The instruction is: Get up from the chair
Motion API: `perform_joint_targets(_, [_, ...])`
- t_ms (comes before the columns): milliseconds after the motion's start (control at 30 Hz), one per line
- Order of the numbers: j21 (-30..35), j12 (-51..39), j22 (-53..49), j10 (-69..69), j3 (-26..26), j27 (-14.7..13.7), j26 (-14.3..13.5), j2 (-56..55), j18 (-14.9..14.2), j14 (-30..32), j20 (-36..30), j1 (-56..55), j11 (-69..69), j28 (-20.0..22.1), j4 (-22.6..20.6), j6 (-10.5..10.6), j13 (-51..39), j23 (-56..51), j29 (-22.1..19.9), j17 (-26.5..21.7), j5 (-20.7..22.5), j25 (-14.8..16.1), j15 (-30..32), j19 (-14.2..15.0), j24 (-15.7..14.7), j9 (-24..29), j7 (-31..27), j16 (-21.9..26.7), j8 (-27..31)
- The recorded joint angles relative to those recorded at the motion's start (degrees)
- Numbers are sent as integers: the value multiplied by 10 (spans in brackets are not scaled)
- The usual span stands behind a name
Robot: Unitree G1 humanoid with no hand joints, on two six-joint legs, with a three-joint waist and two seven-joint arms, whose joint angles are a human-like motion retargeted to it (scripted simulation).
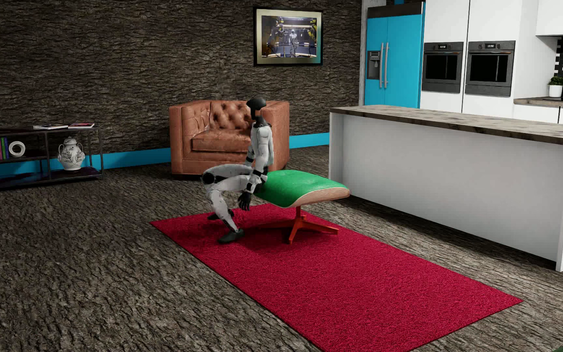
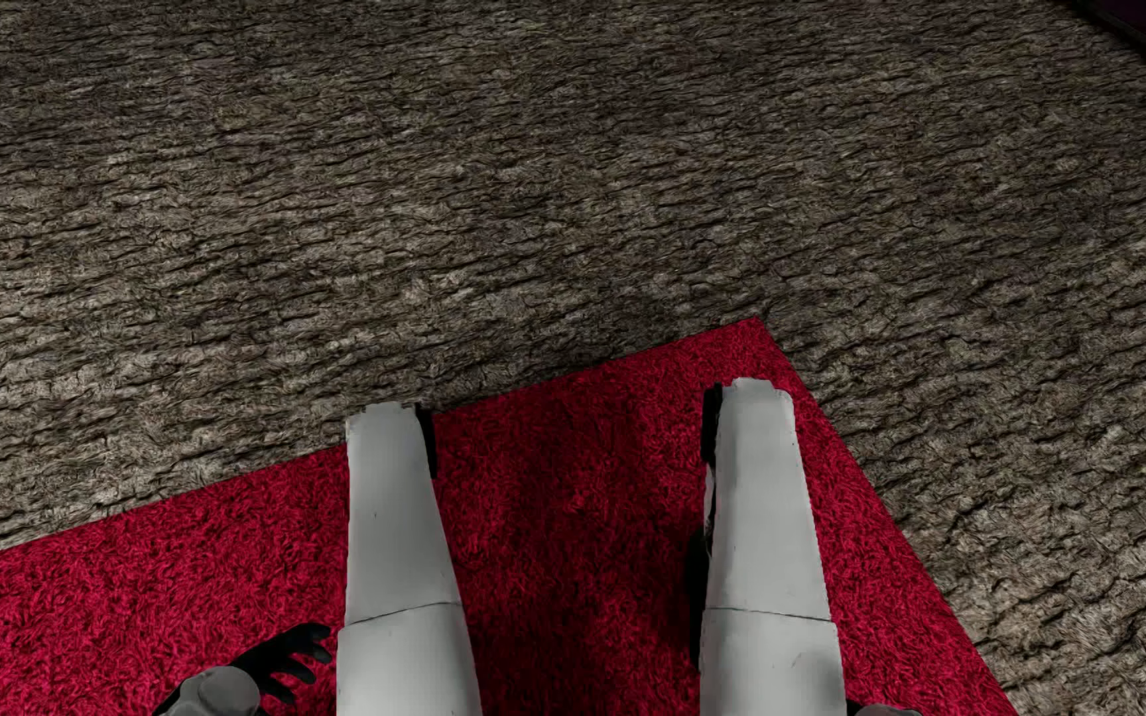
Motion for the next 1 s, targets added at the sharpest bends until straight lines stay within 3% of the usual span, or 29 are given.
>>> perform_joint_targets(33, [7,24,6,-1,0,-11,-14,3,0,1,3,4,0,-31,1,0,21,-2,31,10,-2,-38,3,0,40,-4,1,-4,0])
perform_joint_targets(67, [0,51,2,-2,0,-9,-20,7,0,2,14,7,-1,-54,3,0,45,-8,34,17,-2,-35,4,2,53,-7,2,-8,-1])
perform_joint_targets(167, [-46,121,-6,-3,0,1,-8,13,-3,6,57,9,-3,-39,2,0,110,-53,24,24,-6,42,3,5,8,-18,2,-43,1])
perform_joint_targets(200, [-50,136,-12,-3,-1,4,-4,16,-4,6,67,12,-3,-16,1,1,118,-71,7,28,-6,51,3,6,0,-21,1,-57,2])
perform_joint_targets(267, [-50,147,-22,-5,-2,-3,-6,21,0,6,73,17,-5,-12,-2,0,111,-57,-4,32,-2,41,5,3,-4,-25,1,-76,2])
perform_joint_targets(367, [-35,131,-34,-6,0,-6,-28,25,4,7,55,21,-5,-44,-10,-2,94,-47,-9,18,3,43,5,0,18,-29,0,-70,3])
perform_joint_targets(400, [-37,125,-42,-6,0,-7,-24,25,4,8,49,21,-5,-25,-12,-2,88,-50,-19,10,2,43,6,-1,26,-30,-1,-62,3])
perform_joint_targets(467, [-39,113,-47,-6,1,-5,-37,24,5,10,42,20,-5,-64,-14,-3,79,-61,-17,-7,4,68,5,-2,46,-33,-1,-45,3])
perform_joint_targets(567, [-54,106,-85,-5,1,-2,-69,21,7,17,34,15,-4,-172,-14,-4,67,-131,-3,-32,5,117,4,0,73,-36,-3,-10,2])
perform_joint_targets(600, [-61,101,-113,-6,1,-6,-74,20,8,21,33,11,-5,-157,-15,-4,56,-166,-20,-44,5,142,5,1,71,-34,-4,11,2])
perform_joint_targets(633, [-61,100,-147,-6,3,-1,-66,15,9,24,33,7,-5,-169,-15,-7,46,-213,-36,-54,6,167,8,1,70,-36,-5,37,3])
perform_joint_targets(700, [-62,86,-232,-8,4,-11,-41,10,10,31,28,0,-7,-71,-23,-6,20,-319,-107,-85,1,205,13,7,25,-36,-8,88,4])
perform_joint_targets(733, [-51,62,-277,-8,6,-25,-34,7,11,33,18,-3,-6,0,-25,-8,-2,-373,-159,-104,0,217,15,9,10,-31,-9,110,4])
perform_joint_targets(800, [-10,-5,-377,-6,9,-56,-48,-1,10,36,-34,-13,-4,125,-29,-8,-54,-473,-224,-157,-5,214,16,13,-5,-23,-13,150,5])
perform_joint_targets(867, [62,-99,-469,-6,9,-73,-65,-9,5,42,-122,-27,-1,189,-34,-7,-131,-549,-195,-218,-10,187,14,15,4,-12,-20,183,4])
perform_joint_targets(933, [158,-218,-526,-6,9,-89,-95,-22,-2,42,-233,-41,1,137,-37,-5,-219,-604,-111,-263,-13,152,12,17,34,2,-24,199,6])
perform_joint_targets(1000, [245,-333,-544,-6,9,-89,-118,-38,-3,35,-349,-59,4,59,-39,-3,-301,-631,-8,-284,-15,135,6,20,53,22,-25,193,7])
